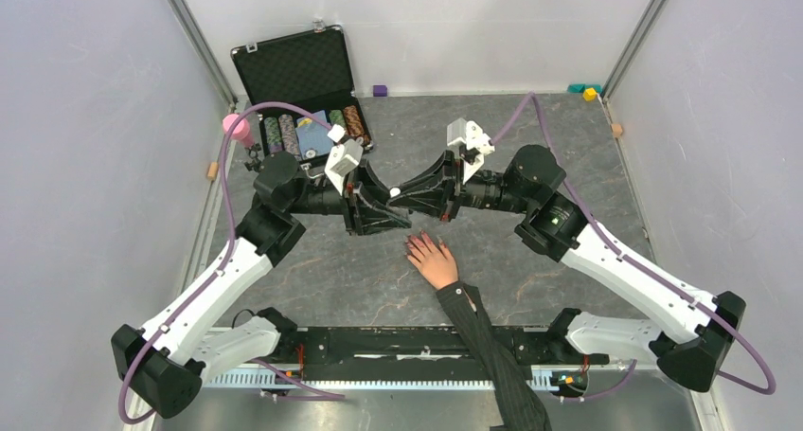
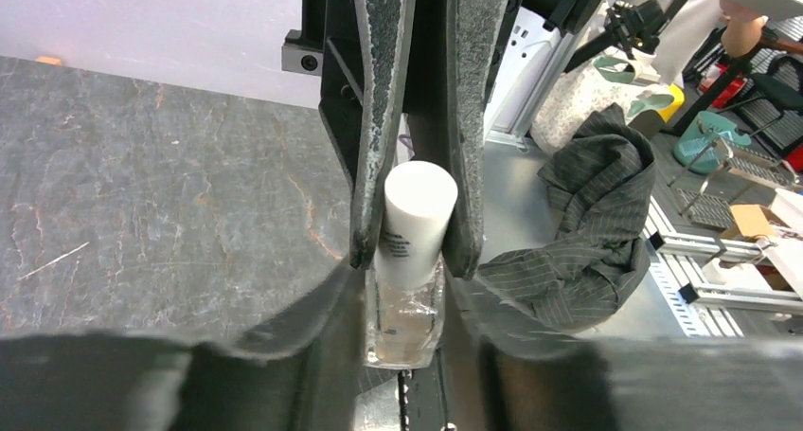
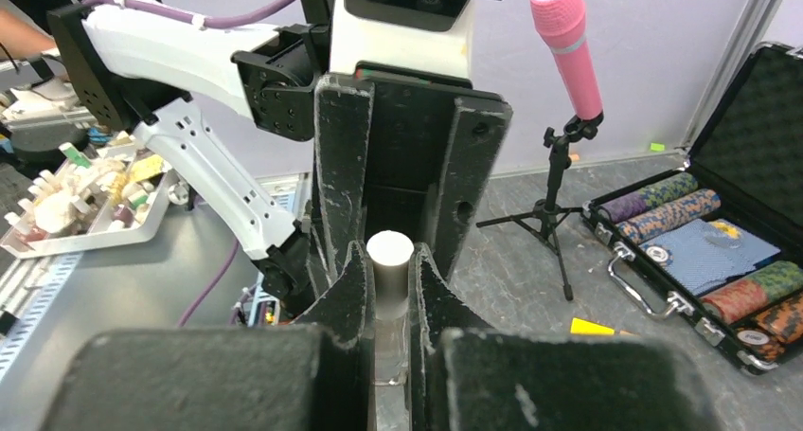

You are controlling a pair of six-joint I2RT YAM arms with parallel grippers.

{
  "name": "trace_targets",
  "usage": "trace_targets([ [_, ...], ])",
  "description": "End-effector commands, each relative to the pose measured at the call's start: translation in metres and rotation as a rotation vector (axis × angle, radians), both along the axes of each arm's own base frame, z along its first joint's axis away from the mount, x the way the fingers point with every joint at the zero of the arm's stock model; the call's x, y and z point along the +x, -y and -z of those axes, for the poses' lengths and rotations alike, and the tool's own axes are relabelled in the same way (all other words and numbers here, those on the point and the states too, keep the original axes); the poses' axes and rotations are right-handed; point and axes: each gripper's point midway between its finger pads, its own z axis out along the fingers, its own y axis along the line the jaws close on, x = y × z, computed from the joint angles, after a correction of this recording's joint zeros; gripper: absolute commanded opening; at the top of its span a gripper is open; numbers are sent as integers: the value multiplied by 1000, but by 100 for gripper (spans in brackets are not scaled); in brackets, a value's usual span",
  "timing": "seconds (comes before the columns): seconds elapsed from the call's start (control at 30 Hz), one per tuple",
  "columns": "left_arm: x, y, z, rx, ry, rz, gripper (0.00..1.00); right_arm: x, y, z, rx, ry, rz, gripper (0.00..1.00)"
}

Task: Paint the nails
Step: Unscrew the nail polish bottle.

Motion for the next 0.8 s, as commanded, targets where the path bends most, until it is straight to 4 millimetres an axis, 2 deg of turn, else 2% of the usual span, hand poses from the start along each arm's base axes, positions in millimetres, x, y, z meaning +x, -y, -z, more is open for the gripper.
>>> trace_targets([
  [0.0,-15,-2,-21,-41,-26,43,71,11,5,8,0,54,62,0],
  [0.03,-13,-2,-20,-39,-33,36,83,13,7,8,10,55,80,0],
  [0.07,-12,-1,-20,-39,-37,34,89,14,8,7,21,54,92,0],
  [0.17,-9,0,-19,-36,-48,25,99,16,12,1,74,48,123,0],
  [0.2,-8,0,-19,-36,-49,21,100,17,14,0,97,39,140,0],
  [0.4,-2,1,-17,-28,-53,-11,100,16,28,-19,237,24,189,0],
  [0.53,4,1,-15,-17,-62,-46,100,15,30,-23,263,18,189,0],
  [0.67,4,1,-15,-18,-63,-49,87,13,27,-24,266,11,167,0],
  [0.77,4,1,-16,-24,-59,-49,72,12,25,-22,264,3,153,0],
])
